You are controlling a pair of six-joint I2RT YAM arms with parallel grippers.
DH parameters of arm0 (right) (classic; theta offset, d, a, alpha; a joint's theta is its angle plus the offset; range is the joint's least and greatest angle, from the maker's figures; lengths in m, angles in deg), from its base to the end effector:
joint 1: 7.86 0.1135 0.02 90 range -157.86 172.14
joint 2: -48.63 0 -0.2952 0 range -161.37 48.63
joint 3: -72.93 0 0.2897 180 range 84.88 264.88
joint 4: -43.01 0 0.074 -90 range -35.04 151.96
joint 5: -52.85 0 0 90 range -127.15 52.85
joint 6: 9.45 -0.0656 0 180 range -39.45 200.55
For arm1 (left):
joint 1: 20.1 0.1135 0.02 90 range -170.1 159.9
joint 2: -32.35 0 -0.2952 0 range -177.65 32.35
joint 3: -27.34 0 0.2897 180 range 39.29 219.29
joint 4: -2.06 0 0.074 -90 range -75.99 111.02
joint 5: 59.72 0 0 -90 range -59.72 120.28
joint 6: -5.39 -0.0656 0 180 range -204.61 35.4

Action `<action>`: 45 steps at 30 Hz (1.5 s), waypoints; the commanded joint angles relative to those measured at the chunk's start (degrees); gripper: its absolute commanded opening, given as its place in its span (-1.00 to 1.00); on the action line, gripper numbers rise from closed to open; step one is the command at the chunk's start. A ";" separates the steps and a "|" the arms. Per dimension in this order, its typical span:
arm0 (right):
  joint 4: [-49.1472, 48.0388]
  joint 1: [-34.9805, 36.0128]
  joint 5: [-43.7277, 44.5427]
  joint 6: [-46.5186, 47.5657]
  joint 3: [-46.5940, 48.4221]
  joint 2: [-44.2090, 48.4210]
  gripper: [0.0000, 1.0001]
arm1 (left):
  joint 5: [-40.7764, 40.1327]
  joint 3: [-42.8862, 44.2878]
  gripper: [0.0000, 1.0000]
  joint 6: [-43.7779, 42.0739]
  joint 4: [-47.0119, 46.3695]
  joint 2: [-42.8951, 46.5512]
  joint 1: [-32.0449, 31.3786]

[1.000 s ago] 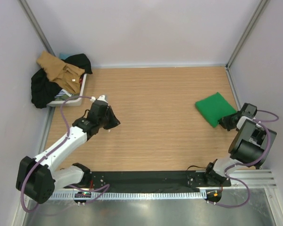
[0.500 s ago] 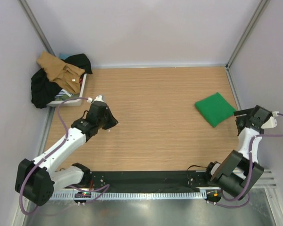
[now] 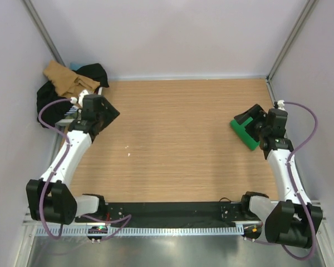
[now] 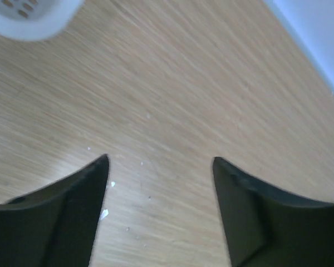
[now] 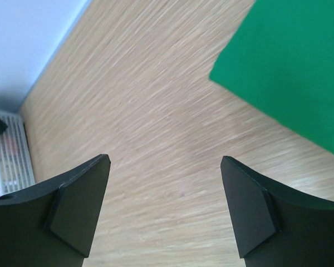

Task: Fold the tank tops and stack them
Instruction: Grab the tank top from the pile

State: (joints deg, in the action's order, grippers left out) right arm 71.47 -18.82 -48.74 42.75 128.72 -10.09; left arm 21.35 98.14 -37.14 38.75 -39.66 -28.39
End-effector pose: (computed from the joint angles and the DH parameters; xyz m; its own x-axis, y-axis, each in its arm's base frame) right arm 0.2716 -0.0392 0.2790 -0.3931 0.6877 -0.6104 0.3275 0.7250 0.6059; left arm 0.3260 -0.0372 0.3029 -0.4265 -0.6735 -0.6037 -0.4336 0.7380 -0.5170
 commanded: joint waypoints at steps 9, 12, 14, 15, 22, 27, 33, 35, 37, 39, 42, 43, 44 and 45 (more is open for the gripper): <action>-8.16 16.31 0.17 3.17 -2.08 -5.00 0.82 | -6.71 27.41 0.96 6.85 3.30 -18.50 12.60; -9.39 18.51 0.87 3.43 -3.05 -4.83 0.77 | -10.92 37.51 0.99 5.37 5.41 -26.39 13.48; -9.31 19.22 1.66 3.61 -3.49 -4.39 0.76 | -13.56 43.25 0.99 4.48 8.39 -30.63 14.53; -9.39 19.48 1.75 3.87 -3.58 -4.21 0.76 | -14.27 49.02 0.99 4.22 9.62 -35.43 14.97; -8.95 19.57 0.52 4.40 -3.40 -3.33 0.76 | -19.90 66.91 0.99 3.87 17.37 -52.17 16.29; -9.65 19.66 -0.09 4.14 -3.58 -4.47 0.75 | -19.02 73.34 0.88 2.90 20.27 -59.38 16.29; -9.31 19.57 0.08 4.40 -3.40 -4.21 0.71 | -15.97 70.26 -0.24 0.97 15.00 -61.76 17.17; -9.31 19.58 0.26 4.40 -3.49 -4.12 0.71 | -13.93 70.09 -0.63 1.23 14.73 -61.68 17.96; -9.31 19.58 0.00 4.32 -3.41 -4.56 0.69 | -12.61 68.26 -1.00 1.32 14.38 -60.45 17.96; -9.31 19.66 -0.27 4.32 -3.23 -4.91 0.67 | -12.34 64.05 -1.00 2.10 10.72 -55.45 17.79; -9.31 19.66 -0.45 4.40 -3.14 -4.92 0.66 | -13.04 48.42 -1.00 4.12 -1.67 -43.52 17.61; -9.13 19.66 -0.45 4.49 -3.14 -4.83 0.65 | -13.39 40.72 -1.00 4.65 -4.92 -40.52 17.35; -9.04 19.66 -0.45 4.49 -3.14 -4.83 0.64 | -13.92 37.68 -1.00 5.09 -9.04 -37.97 17.26; -8.78 19.66 -0.10 4.67 -3.23 -4.74 0.64 | -14.53 35.13 -1.00 5.62 -10.04 -32.90 17.09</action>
State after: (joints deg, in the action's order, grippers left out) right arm 64.59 0.46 -48.87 46.27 124.72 -15.14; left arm 8.82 139.17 -33.89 42.00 -85.40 -11.04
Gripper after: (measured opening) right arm 0.825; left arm 0.002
